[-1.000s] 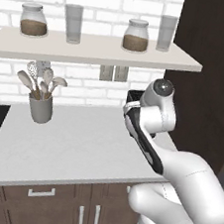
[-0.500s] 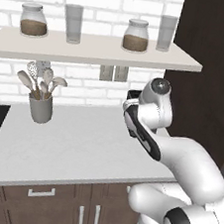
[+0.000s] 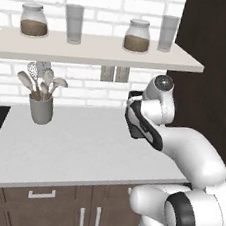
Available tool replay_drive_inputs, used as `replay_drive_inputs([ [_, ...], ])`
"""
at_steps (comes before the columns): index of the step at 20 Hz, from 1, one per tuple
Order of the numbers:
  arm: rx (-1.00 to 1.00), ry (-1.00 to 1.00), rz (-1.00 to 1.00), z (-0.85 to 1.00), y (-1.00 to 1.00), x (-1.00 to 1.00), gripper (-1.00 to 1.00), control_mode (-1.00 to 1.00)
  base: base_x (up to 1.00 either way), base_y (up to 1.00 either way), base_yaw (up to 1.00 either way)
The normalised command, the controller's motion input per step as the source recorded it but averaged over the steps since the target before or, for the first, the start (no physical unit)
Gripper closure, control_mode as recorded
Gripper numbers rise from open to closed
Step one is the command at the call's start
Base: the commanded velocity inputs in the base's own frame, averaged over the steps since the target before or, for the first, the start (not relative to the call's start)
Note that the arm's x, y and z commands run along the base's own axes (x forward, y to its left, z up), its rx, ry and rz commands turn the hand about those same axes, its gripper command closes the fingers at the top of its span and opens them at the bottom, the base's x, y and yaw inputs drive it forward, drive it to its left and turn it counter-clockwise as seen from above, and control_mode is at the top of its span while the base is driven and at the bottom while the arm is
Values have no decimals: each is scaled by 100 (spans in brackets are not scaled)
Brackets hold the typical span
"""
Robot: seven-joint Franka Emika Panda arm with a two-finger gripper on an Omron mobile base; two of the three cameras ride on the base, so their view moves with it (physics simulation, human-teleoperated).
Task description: Start the toaster. Once the lever pops up, take the bread to the plate on the dining counter.
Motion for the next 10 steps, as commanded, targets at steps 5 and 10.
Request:
replay_drive_inputs([
  [5,0,0,0,-1,-22,6,-100,-100,0,0,0],
  [10,0,0,0,-3,-19,1,-100,-100,0,0,0],
])
